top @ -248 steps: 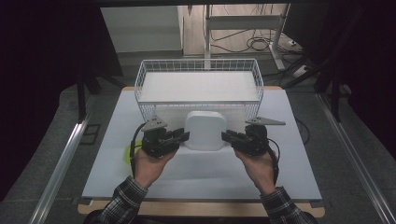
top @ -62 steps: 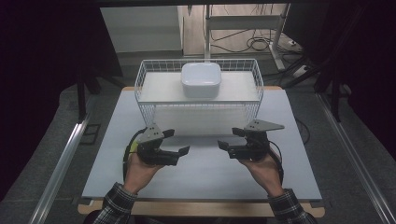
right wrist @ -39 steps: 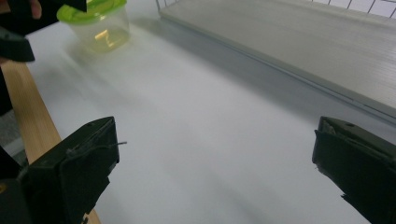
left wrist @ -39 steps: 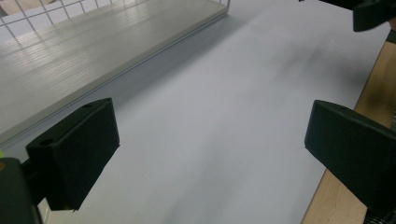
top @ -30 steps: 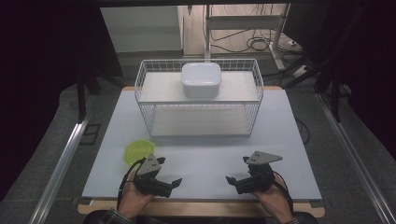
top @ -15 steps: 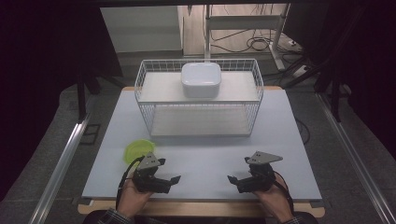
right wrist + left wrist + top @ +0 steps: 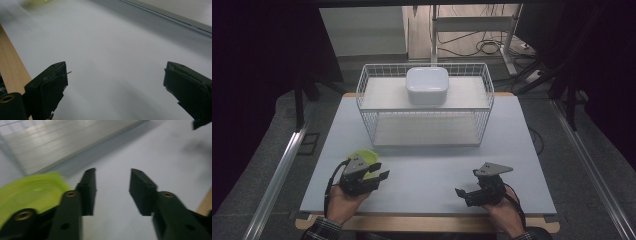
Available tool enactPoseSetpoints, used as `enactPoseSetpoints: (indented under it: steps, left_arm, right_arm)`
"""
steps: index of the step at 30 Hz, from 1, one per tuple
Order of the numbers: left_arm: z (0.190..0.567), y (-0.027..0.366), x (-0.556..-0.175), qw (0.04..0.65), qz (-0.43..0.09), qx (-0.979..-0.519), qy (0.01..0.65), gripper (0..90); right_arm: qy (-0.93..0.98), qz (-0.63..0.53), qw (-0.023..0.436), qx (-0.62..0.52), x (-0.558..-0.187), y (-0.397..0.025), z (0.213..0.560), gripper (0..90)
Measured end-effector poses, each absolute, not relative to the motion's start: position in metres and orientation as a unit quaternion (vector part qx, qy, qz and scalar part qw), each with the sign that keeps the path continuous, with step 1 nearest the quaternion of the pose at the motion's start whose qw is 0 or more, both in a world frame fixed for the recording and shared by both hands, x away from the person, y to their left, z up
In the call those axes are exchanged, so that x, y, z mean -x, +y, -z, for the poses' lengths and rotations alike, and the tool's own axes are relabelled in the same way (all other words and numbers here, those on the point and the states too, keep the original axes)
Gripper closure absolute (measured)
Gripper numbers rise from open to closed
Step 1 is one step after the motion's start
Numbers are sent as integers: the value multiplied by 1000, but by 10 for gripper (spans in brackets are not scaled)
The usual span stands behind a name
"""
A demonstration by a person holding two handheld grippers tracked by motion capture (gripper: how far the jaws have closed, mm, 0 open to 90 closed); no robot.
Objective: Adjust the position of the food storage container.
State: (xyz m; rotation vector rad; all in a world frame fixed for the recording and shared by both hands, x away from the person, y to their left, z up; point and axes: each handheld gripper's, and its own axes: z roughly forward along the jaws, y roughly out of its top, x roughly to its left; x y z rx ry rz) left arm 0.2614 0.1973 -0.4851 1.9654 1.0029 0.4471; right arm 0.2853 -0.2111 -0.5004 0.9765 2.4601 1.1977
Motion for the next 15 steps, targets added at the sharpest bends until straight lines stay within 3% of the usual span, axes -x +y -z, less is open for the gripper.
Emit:
enactPoseSetpoints:
  steps: [7, 15]
  left_arm:
    - [481, 232, -267, 435, -186, -757, 451, 880]
    - [487, 281, -268, 423, -222, -719, 505, 896]
  right_arm:
    - [844, -406, 111, -332, -286, -209, 503, 68]
    - [844, -407, 105, -334, -287, -210, 504, 78]
